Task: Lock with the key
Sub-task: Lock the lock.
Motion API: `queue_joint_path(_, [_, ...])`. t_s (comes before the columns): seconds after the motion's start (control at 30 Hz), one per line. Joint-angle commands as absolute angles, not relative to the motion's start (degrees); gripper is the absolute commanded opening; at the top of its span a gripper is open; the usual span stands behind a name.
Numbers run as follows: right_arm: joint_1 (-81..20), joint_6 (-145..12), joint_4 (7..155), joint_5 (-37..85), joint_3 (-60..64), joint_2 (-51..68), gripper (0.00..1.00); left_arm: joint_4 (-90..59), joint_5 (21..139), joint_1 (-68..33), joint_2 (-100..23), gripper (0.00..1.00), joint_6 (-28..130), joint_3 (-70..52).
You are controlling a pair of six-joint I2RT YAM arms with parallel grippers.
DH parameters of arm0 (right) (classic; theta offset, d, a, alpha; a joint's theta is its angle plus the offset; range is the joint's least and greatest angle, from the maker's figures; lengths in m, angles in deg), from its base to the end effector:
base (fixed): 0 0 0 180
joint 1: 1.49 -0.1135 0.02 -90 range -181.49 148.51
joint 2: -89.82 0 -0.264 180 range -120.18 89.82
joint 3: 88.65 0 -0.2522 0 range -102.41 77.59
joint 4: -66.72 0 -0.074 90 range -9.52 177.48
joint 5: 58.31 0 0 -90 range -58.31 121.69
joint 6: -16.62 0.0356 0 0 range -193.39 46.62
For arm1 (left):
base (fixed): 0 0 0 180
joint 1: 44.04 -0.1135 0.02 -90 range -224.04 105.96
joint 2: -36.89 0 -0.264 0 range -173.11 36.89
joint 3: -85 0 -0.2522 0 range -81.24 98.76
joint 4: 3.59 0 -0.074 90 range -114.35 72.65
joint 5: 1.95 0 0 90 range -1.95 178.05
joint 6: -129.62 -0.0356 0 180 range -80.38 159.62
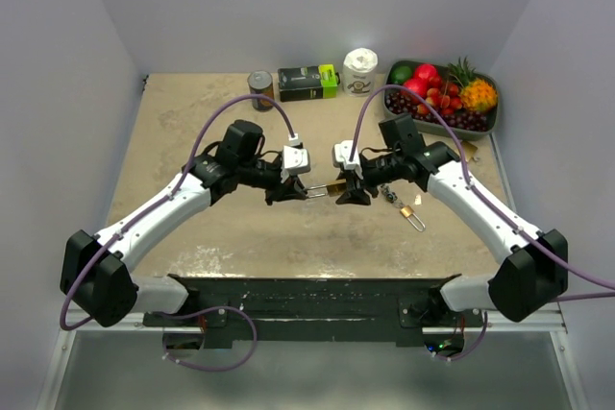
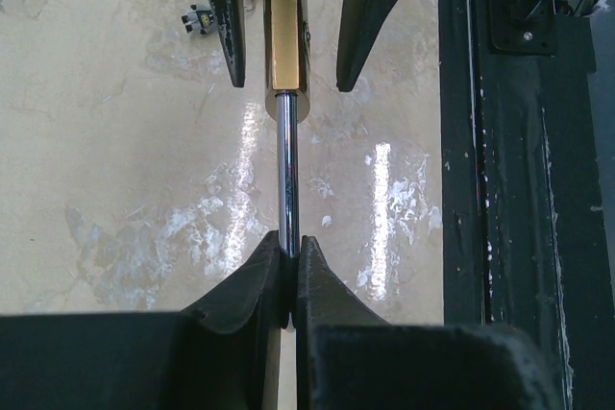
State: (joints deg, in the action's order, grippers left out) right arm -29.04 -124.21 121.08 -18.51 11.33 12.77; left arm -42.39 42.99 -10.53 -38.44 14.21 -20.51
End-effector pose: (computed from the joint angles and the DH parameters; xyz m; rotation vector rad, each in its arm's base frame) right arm 0.2295 0.1506 0.3082 -1.6613 1.4693 0.8494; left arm 0.2209 -0.1765 0.3019 1.4206 1.6636 -0.9598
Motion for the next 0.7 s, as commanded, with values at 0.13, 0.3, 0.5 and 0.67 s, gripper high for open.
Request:
queue_joint_path(0.13, [-31.0,-126.3,119.3,-17.0,10.4,12.4,0.21,-39.3,38.0,-10.3,-36.8,0.00,11.0,-17.1])
queue_joint_path(0.3, [-31.1,-126.5,119.2,-16.7,10.5,12.9,0.00,-41.0,38.0,-10.2,-37.3,0.00,9.9,-16.0])
queue_joint_path(0.5, [-31.1,-123.4,117.5,-17.0,10.1,13.3,0.00,-43.5,38.2,-10.3,-38.1,0.04,7.7,-15.1])
queue_joint_path(0.67, [-31.0,-121.6,117.7,-17.9,9.5,12.8,0.00,-49.8,40.4,-12.7,-39.3,0.46,6.7,-12.3])
